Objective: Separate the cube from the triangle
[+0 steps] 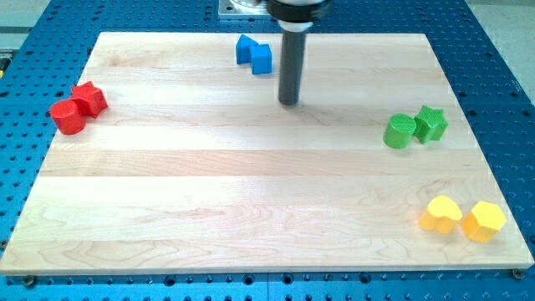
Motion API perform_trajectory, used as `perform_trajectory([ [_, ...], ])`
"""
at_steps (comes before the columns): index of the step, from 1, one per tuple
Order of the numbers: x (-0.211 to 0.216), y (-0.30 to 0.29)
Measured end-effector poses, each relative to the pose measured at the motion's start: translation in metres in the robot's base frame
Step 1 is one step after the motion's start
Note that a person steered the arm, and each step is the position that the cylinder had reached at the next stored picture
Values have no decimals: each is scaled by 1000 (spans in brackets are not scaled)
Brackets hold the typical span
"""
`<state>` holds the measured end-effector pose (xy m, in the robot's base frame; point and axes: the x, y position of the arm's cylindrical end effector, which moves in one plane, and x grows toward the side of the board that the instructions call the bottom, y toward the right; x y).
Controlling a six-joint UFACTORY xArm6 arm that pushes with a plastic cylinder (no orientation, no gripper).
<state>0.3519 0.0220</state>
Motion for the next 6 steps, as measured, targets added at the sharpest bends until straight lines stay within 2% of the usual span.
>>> perform_trajectory([
  [2, -36, -112],
  [3, -62, -80],
  [4, -63, -19],
  [5, -27, -29],
  [6, 17, -114],
])
